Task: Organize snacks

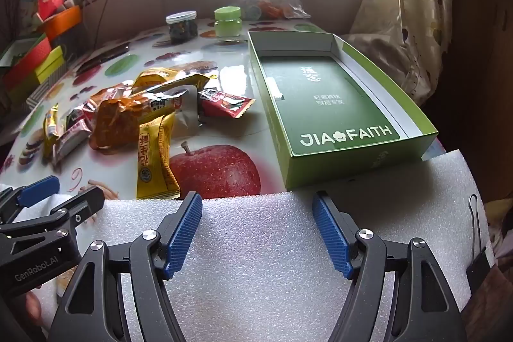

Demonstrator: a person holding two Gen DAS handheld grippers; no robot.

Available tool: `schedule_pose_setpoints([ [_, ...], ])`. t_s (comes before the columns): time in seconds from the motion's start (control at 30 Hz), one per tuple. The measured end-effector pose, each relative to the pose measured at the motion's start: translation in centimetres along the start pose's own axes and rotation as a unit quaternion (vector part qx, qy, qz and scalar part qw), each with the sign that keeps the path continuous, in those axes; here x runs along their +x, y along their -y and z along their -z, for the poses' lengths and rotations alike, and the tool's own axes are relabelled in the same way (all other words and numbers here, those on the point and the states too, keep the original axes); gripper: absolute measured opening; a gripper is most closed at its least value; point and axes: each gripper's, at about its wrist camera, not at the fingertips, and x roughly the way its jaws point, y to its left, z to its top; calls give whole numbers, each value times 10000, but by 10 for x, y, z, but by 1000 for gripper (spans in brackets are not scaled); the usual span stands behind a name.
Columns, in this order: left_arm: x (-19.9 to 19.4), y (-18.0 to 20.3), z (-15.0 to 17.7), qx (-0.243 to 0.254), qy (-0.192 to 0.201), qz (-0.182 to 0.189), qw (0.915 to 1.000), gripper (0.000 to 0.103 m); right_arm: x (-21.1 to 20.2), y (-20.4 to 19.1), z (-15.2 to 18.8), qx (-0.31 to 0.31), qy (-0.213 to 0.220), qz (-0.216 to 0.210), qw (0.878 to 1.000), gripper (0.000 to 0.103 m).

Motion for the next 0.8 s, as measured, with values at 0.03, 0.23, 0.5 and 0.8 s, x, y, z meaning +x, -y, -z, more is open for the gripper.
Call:
schedule_pose_setpoints([
  [0.03,0,0,0,6,1,-7,10000,82,0,0,0,7,13,-7,10000,72],
  [0.23,0,1,0,11,-28,-35,10000,82,-1,0,0,26,16,2,10000,72],
  [0.5,3,-3,-1,-37,-105,-31,9999,82,0,-3,-2,22,22,-4,10000,72],
  [0.8,2,-2,-1,-59,-121,-76,9999,82,-2,-1,1,13,55,-10,10000,72],
])
